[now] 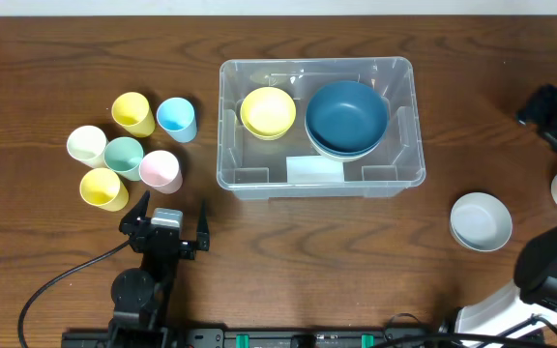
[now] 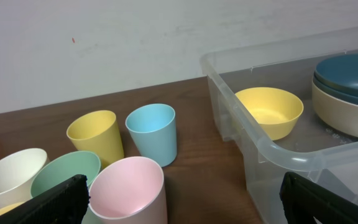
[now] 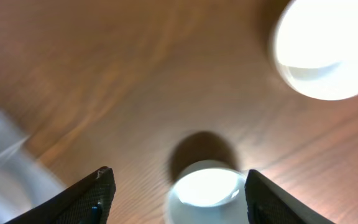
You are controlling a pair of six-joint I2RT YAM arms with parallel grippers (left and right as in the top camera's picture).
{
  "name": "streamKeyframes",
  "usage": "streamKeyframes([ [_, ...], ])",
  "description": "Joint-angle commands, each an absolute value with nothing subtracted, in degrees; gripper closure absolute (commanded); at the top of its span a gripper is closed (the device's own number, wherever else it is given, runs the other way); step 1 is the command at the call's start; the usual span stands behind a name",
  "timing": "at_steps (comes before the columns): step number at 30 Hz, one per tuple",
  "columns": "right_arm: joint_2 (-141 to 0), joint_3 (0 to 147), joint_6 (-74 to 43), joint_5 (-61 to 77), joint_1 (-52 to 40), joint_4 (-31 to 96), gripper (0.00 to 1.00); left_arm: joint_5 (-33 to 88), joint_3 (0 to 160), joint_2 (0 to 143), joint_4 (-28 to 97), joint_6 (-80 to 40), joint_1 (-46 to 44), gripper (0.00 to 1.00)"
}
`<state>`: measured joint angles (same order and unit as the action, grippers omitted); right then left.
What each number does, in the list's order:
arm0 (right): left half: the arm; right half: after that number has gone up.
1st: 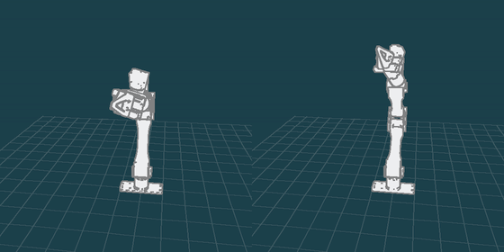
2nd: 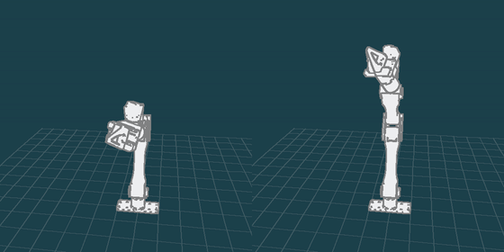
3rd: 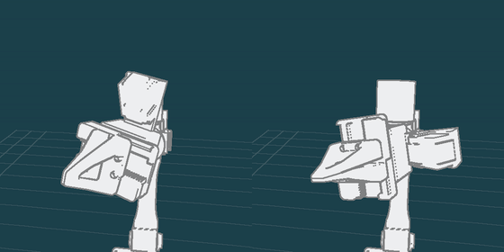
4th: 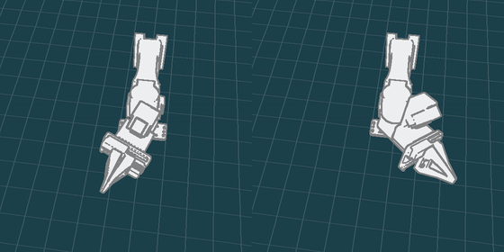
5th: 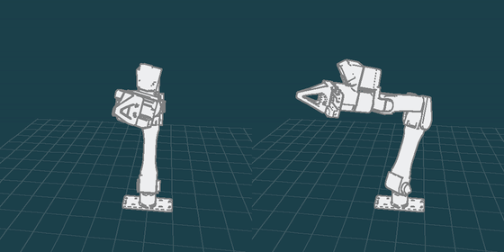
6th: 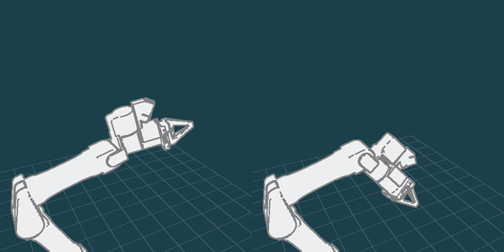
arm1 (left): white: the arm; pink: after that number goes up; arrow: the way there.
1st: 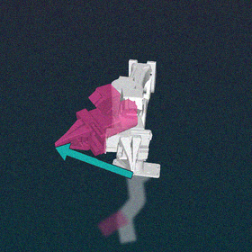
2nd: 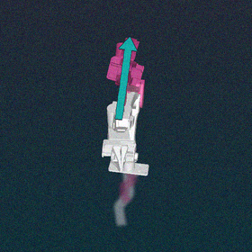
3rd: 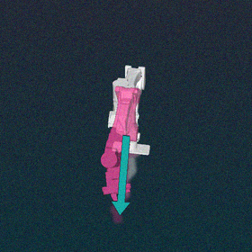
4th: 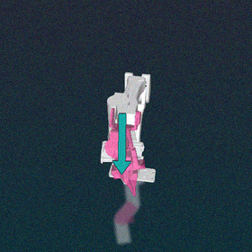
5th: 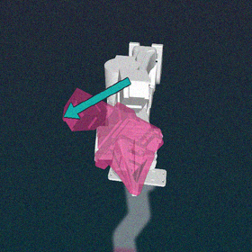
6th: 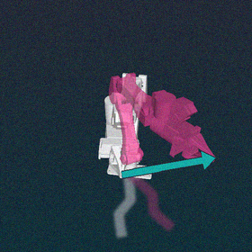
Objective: Pack container
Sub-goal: 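Release the yellow bowl in the bin's left side and withdraw right gripper, then move the right gripper to the white bowl and grasp its rim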
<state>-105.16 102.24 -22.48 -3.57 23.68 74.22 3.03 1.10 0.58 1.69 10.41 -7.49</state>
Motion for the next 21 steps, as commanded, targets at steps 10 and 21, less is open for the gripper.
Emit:
streamKeyframes([
  [10, -105.12, 87.96, -14.39, -2.07, 38.46, 61.76, 0.37, 2.98, 0.23, 0.23, 3.86, 10.68, -7.14, 0.02],
  [21, -105.14, 82.48, -4.12, 1.54, 38.98, 48.71, 0.47, 2.98, 0.23, 0.23, 3.86, 10.68, -7.14, 0.02],
])
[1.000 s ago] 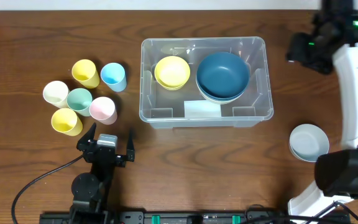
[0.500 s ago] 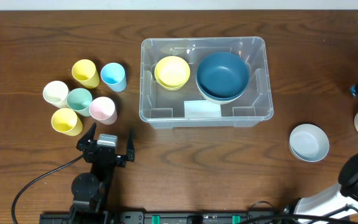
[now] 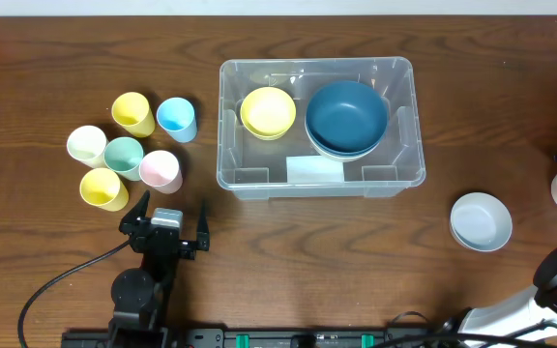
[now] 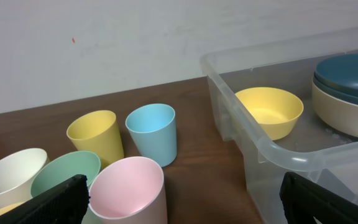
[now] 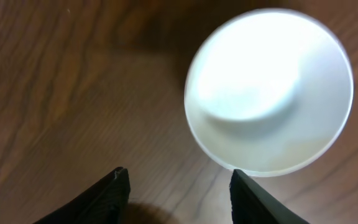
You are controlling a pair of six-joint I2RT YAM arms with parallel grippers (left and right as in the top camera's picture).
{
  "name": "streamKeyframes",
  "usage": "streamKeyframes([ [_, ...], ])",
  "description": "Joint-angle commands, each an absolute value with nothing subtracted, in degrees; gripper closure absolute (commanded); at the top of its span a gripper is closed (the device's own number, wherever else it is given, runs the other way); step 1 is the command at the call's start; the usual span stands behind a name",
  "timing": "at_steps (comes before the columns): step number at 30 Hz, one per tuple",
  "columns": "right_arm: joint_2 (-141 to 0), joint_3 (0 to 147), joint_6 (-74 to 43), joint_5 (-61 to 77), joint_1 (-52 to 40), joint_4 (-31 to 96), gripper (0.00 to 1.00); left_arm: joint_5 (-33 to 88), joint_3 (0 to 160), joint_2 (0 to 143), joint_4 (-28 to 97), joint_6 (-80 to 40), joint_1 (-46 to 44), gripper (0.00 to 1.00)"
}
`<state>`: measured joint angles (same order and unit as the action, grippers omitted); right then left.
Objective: Pack container
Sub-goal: 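Move the right gripper to the white bowl and grasp its rim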
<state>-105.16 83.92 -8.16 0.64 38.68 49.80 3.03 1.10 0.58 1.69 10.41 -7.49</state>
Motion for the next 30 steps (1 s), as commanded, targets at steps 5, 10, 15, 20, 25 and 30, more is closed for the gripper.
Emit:
streamKeyframes([
  [5, -105.14, 80.03, -3.75, 1.5, 39.05, 45.23, 0.46, 2.98, 0.23, 0.23, 3.86, 10.68, -7.14, 0.02],
  [10, -105.89, 79.7, -3.77, 0.21, 39.05, 44.53, 0.46, 2.98, 0.23, 0.23, 3.86, 10.68, -7.14, 0.02],
  [15, -108.31, 79.7, -3.79, 0.23, 39.38, 44.6, 0.47, 2.98, 0.23, 0.23, 3.86, 10.7, -7.14, 0.02],
  [20, -111.66, 79.7, -4.23, 0.23, 39.46, 44.34, 0.49, 2.98, 0.23, 0.23, 3.86, 10.7, -7.14, 0.02],
  [25, -113.71, 79.7, -4.23, 0.23, 39.48, 43.62, 0.52, 2.98, 0.23, 0.23, 3.86, 10.7, -7.14, 0.02],
  [30, -113.82, 79.7, -4.49, 0.21, 39.48, 42.72, 0.7, 2.98, 0.23, 0.23, 3.86, 10.68, -7.14, 0.02],
])
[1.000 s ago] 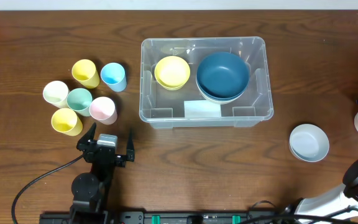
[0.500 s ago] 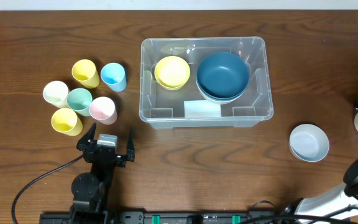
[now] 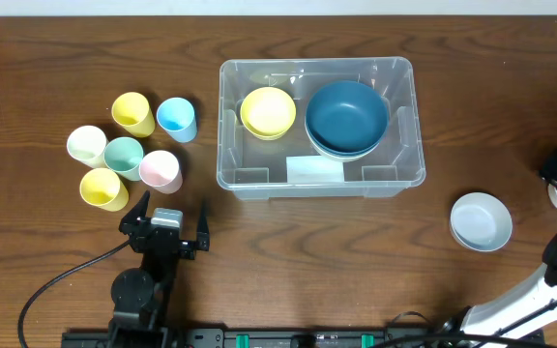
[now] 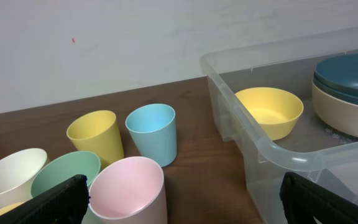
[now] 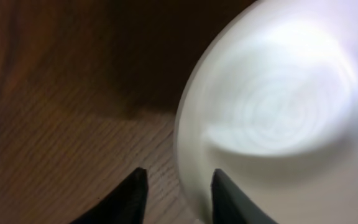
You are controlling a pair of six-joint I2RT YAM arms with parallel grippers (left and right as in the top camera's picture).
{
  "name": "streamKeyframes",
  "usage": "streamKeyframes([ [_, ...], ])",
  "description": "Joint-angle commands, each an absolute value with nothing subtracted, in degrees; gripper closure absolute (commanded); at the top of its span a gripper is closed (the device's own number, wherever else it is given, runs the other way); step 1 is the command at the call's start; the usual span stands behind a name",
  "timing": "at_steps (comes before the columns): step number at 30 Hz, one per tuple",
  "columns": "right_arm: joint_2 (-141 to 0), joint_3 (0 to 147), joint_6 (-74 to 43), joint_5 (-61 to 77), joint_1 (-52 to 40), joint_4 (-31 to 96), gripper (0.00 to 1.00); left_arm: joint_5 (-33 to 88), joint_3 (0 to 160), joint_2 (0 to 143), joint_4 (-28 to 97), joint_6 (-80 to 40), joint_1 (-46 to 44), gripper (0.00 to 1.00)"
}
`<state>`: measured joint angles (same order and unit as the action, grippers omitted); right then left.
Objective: Pack container
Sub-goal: 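Move the right gripper to the white bowl and grasp its rim, then carry the white bowl with the right gripper onto the yellow bowl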
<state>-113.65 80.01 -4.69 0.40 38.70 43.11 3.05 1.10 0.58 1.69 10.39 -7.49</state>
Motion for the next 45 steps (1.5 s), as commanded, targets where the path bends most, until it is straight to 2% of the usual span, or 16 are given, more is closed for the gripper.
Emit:
streamKeyframes([
  [1, -113.82, 79.7, -4.67, 0.23, 39.48, 42.63, 0.75, 2.98, 0.23, 0.23, 3.86, 10.7, -7.14, 0.02],
  [6, -113.82, 79.7, -6.63, 0.45, 39.42, 42.65, 0.97, 2.98, 0.23, 0.23, 3.86, 10.7, -7.14, 0.02],
  [7, -113.82, 79.7, -6.83, 0.84, 39.27, 42.68, 0.99, 2.98, 0.23, 0.23, 3.86, 10.7, -7.14, 0.02],
  [18, -113.8, 87.44, -6.79, 4.12, 30.06, 47.62, 0.99, 2.98, 0.23, 0.23, 3.86, 10.68, -7.14, 0.02],
  [30, -113.78, 123.63, -5.26, 6.44, 12.38, 72.64, 0.99, 2.98, 0.23, 0.23, 3.86, 10.68, -7.14, 0.02],
  [36, -113.78, 135.44, -5.06, 7.99, -1.06, 78.39, 0.99, 2.98, 0.23, 0.23, 3.86, 10.68, -7.14, 0.02],
  [45, -116.75, 135.94, -4.97, 3.81, -24.64, 70.85, 0.99, 2.98, 0.23, 0.23, 3.86, 10.7, -7.14, 0.02],
])
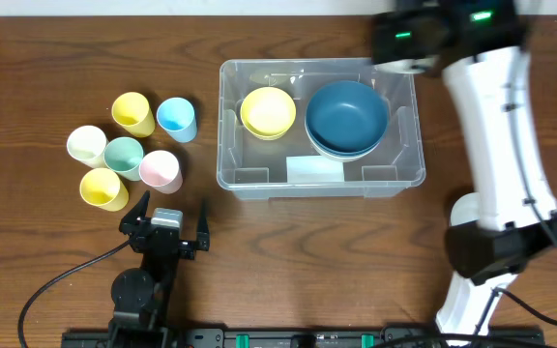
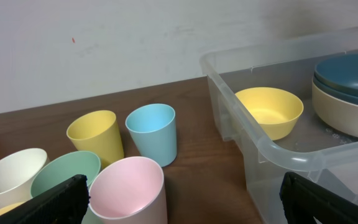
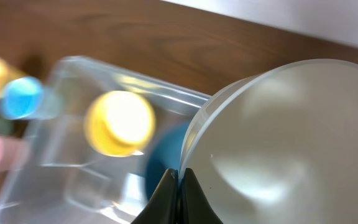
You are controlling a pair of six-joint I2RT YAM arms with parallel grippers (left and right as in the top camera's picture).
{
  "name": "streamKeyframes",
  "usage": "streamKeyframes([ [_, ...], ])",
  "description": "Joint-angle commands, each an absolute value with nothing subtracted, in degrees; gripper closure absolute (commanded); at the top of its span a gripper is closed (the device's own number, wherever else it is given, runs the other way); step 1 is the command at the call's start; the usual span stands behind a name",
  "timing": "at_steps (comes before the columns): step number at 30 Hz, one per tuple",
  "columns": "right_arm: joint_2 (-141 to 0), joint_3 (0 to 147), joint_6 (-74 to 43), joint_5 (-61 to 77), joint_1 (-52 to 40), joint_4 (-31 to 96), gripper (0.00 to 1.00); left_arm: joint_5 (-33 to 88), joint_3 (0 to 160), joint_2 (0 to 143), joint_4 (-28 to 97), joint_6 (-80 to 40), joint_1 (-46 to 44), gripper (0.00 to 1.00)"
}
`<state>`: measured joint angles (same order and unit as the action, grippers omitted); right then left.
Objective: Pack container
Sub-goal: 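Carry the white bowl with the right gripper onto the yellow bowl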
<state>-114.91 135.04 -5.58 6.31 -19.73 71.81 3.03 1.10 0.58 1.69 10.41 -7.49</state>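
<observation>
The clear plastic container (image 1: 259,184) holds a yellow bowl (image 1: 268,111) and a dark blue bowl (image 1: 347,114) stacked on a pale one. My right gripper (image 3: 180,186) is shut on the rim of a white bowl (image 3: 278,130). It holds the bowl above the container's back right corner, where the overhead view shows that gripper (image 1: 409,41) blurred. Several pastel cups (image 1: 124,150) stand left of the container. My left gripper (image 2: 179,208) rests open behind the pink cup (image 2: 127,190), with nothing between its fingers.
The right arm (image 1: 496,145) stretches from the front right of the table up across its right side and hides the wood beneath it. In the left wrist view the container's near corner (image 2: 272,149) lies right of the cups.
My right gripper was at the far right table edge with its fingers astride the white bowl's rim. Now it is shut on that bowl over the container's back right corner. The left arm is unchanged.
My right gripper was open, high over two white bowls at the table's right side. It then stood closer over the one at the far right edge, then astride that bowl's rim. Now it holds the bowl above the container; the arm hides the other bowl's place.
</observation>
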Motion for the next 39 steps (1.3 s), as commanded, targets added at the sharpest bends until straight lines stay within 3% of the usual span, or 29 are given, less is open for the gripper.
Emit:
streamKeyframes([
  [1, -117.49, 135.94, -4.78, 2.63, -26.94, 69.89, 0.99, 2.98, 0.23, 0.23, 3.86, 10.68, -7.14, 0.02],
  [12, -128.03, 135.94, -3.53, -3.46, -39.09, 65.47, 0.99, 2.98, 0.23, 0.23, 3.86, 10.68, -7.14, 0.02],
  [31, -138.41, 135.92, -2.68, -1.04, -39.75, 62.74, 0.99, 2.98, 0.23, 0.23, 3.86, 10.68, -7.14, 0.02],
  [32, -138.45, 135.92, -2.68, -1.04, -39.79, 62.65, 0.96, 2.98, 0.23, 0.23, 3.86, 10.7, -7.14, 0.02],
  [33, -138.54, 135.92, -2.68, -1.04, -39.81, 62.63, 0.85, 2.98, 0.23, 0.23, 3.86, 10.7, -7.14, 0.02],
  [35, -138.56, 135.92, -2.63, -1.04, -39.81, 62.63, 0.54, 2.98, 0.23, 0.23, 3.86, 10.68, -7.14, 0.02],
  [37, -138.56, 135.92, -2.44, -1.06, -39.81, 62.59, 0.45, 2.98, 0.23, 0.23, 3.86, 10.7, -7.14, 0.02],
  [39, -138.39, 136.03, -2.24, -0.97, -39.81, 62.81, 0.43, 2.98, 0.23, 0.23, 3.86, 10.68, -7.14, 0.02],
])
